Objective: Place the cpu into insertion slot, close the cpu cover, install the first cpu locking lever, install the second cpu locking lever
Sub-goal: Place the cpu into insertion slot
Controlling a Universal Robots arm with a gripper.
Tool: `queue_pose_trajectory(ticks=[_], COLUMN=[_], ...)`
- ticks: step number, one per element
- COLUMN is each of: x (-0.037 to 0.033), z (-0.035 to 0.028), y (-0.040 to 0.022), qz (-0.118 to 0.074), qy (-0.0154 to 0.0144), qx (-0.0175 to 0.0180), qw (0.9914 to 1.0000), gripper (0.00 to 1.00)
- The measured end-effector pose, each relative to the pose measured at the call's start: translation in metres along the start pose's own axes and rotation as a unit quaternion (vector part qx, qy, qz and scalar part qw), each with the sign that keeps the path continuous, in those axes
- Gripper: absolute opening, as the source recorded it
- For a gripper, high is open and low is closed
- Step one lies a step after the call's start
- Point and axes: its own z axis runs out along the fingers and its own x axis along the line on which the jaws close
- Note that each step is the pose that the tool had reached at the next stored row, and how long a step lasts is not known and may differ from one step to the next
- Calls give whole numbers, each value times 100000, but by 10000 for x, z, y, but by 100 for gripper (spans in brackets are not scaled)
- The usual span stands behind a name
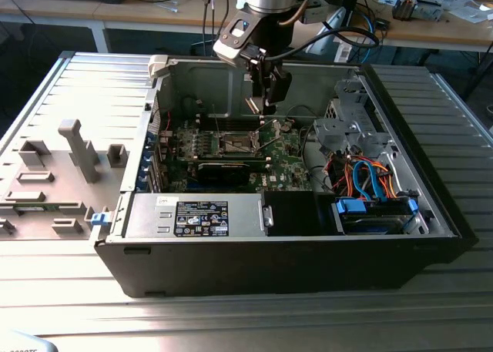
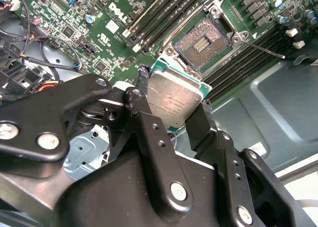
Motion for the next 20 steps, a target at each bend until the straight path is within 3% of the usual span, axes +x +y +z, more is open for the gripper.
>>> queue_pose_trajectory(ticks=[20], x=[0], z=[0], y=[0], qz=[863], qy=[-44], qx=[12], qw=[99996], gripper=[55])
